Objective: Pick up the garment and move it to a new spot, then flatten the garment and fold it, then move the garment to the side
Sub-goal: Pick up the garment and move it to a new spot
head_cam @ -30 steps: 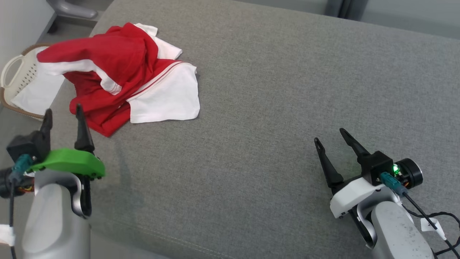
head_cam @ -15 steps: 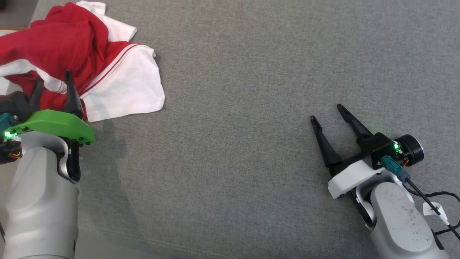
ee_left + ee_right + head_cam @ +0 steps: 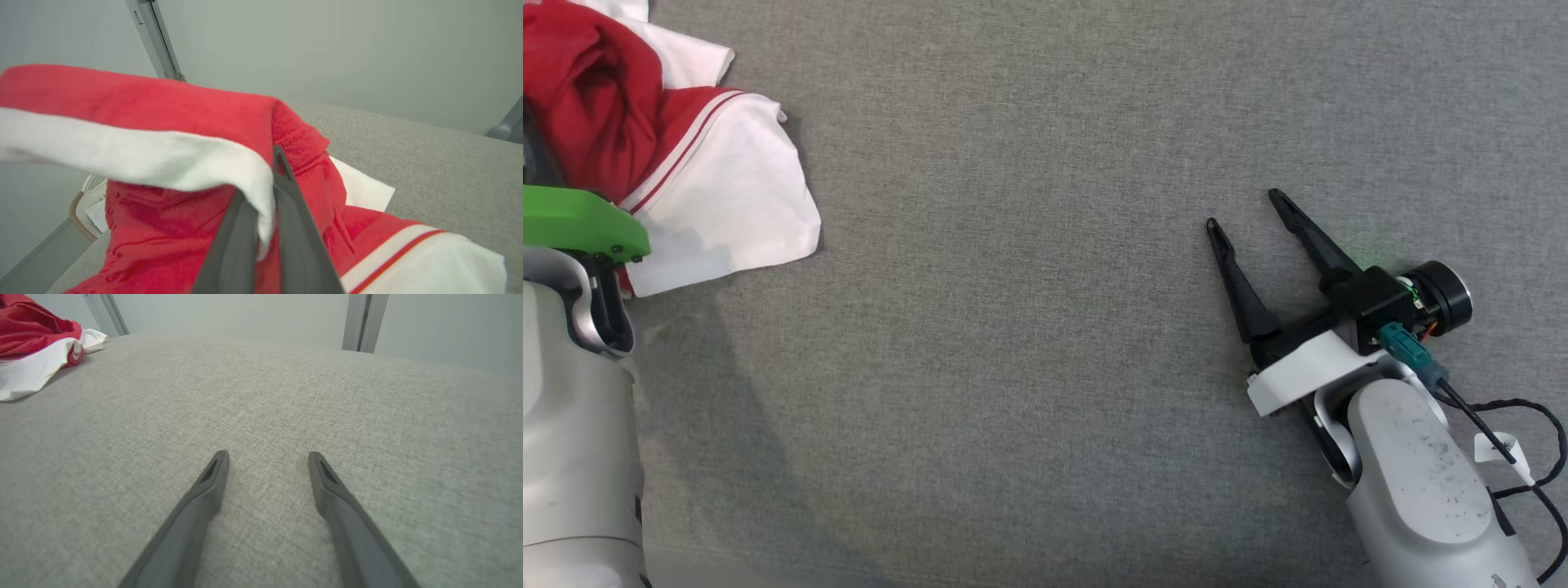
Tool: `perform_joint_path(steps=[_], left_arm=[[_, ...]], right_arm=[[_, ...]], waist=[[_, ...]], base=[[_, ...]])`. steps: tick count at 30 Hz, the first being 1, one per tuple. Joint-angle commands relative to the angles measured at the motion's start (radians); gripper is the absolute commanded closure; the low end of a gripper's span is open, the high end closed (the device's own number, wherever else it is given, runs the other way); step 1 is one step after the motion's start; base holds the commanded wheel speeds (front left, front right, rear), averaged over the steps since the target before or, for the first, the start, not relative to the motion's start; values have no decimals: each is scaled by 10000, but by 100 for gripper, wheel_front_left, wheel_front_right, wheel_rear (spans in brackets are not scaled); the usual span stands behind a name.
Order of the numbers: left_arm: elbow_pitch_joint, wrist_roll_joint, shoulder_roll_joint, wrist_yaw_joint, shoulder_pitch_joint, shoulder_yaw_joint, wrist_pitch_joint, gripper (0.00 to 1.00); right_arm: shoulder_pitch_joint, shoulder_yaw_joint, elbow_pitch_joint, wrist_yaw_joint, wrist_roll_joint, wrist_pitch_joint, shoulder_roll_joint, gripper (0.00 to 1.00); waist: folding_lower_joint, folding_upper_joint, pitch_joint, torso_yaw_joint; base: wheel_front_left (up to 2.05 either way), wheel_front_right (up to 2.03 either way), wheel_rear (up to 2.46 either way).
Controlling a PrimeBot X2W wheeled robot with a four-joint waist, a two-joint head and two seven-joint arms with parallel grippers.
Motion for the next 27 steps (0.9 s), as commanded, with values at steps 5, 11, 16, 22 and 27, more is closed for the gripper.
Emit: perform_joint_path(steps=[5, 11, 16, 22, 27], left_arm=[[-887, 512, -24, -158, 118, 153, -7, 100], [-2652, 1116, -408, -446, 59, -298, -7, 100], [-3716, 1201, -852, -514, 35, -1155, -7, 100], [-4281, 759, -1307, -527, 316, -2992, -7, 100], [-4201, 152, -1610, -528, 421, -4056, -7, 100]], right_arm=[[434, -348, 613, -48, 110, 158, -191, 0], [689, -347, 601, -36, 274, 109, 62, 0], [978, -392, 583, -36, 463, 89, 149, 0], [1521, -317, 627, -36, 706, 88, 191, 0], [1739, 73, 621, -36, 983, 88, 184, 0]], waist=[[0, 0, -371, -202], [0, 0, -1199, -405], [0, 0, -1865, -683], [0, 0, -2573, -1233], [0, 0, -2893, -2064]], base=[[0, 0, 0], [0, 0, 0], [0, 0, 0], [0, 0, 0], [0, 0, 0]])
